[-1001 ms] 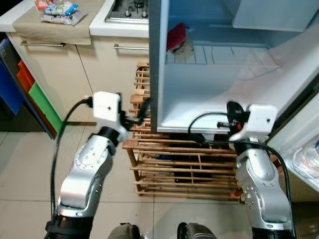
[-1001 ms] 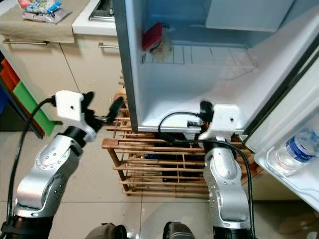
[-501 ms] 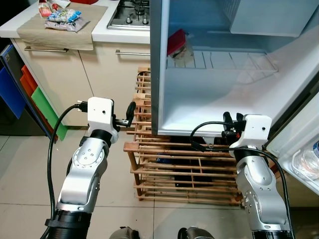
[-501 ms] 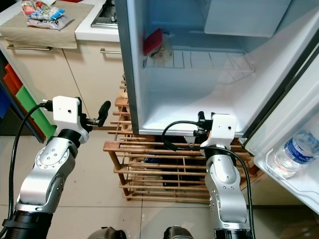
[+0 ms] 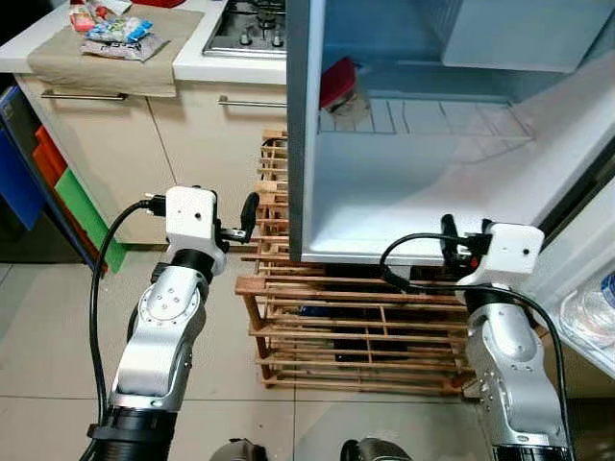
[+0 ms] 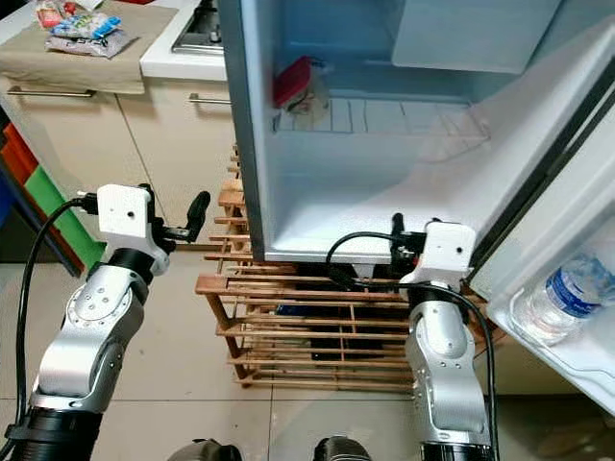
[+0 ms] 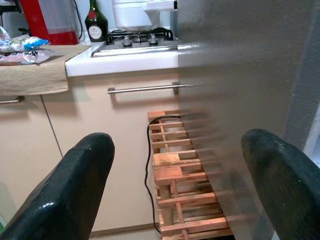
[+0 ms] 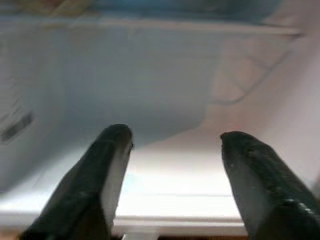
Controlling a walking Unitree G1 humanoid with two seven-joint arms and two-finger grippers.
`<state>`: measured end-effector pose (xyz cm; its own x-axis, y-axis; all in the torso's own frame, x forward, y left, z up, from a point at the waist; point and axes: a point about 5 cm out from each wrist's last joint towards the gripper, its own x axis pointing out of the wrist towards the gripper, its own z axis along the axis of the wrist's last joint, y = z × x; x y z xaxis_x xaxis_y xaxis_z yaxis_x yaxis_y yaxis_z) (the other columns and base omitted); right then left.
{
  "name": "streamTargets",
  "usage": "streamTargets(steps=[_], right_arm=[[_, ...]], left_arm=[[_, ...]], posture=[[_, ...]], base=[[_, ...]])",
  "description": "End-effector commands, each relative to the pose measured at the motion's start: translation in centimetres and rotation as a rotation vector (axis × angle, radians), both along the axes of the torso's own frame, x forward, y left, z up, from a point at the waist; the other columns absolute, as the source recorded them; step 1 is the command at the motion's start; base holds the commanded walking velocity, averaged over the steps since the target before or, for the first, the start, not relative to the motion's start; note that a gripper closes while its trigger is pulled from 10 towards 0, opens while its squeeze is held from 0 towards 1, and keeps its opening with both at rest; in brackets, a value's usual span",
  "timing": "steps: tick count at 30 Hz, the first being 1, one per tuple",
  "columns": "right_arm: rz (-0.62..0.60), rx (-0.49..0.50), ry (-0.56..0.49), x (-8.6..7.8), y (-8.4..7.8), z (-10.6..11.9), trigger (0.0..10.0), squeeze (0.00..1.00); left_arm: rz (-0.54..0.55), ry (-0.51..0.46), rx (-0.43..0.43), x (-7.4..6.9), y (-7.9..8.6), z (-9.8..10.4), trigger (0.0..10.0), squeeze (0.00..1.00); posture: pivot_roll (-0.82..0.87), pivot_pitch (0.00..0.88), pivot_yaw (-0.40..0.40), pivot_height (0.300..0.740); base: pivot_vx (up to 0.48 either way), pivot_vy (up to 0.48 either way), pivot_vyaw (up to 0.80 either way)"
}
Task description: Restocking fridge
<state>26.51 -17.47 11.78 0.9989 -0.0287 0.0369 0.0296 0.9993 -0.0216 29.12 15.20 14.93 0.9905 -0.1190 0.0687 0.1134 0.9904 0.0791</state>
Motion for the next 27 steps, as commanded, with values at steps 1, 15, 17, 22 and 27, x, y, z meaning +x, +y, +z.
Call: streamTargets(steps=[1,15,17,22,27], right_arm=[[0.03,-0.055,-0.004,-0.2,0.2,0.2,10.0,1.0],[-0.024,-0.075,0.026,-0.2,-0.6,-0.5,10.0,1.0],[-0.029,-0.073,0.047,-0.2,-0.5,-0.9,10.0,1.0],[-0.07,-0.033,0.094,0.6,-0.6,-1.8,10.0,0.0],[-0.047,-0.059,0.054,1.5,-0.7,-0.9,10.0,0.0]], left_arm=[[0.007,0.01,0.001,-0.2,0.0,-0.4,10.0,1.0],[-0.047,0.002,-0.026,-0.2,-0.8,-0.5,10.0,1.0],[-0.051,0.012,-0.034,-0.2,-0.8,-0.7,10.0,0.27],[-0.033,0.0,-0.031,0.6,-0.6,-0.8,10.0,0.0],[-0.024,-0.022,-0.054,1.8,-0.4,0.2,10.0,0.0]], posture=[[-0.1,0.046,-0.005,0.74],[-0.11,0.028,0.004,0.74],[-0.11,0.024,0.003,0.74],[-0.11,0.0,-0.04,0.74],[-0.1,0.0,-0.021,0.74]], base=[[0.0,0.0,0.0],[0.0,0.0,0.0],[0.0,0.0,0.0],[0.0,0.0,0.0],[0.0,0.0,0.0]])
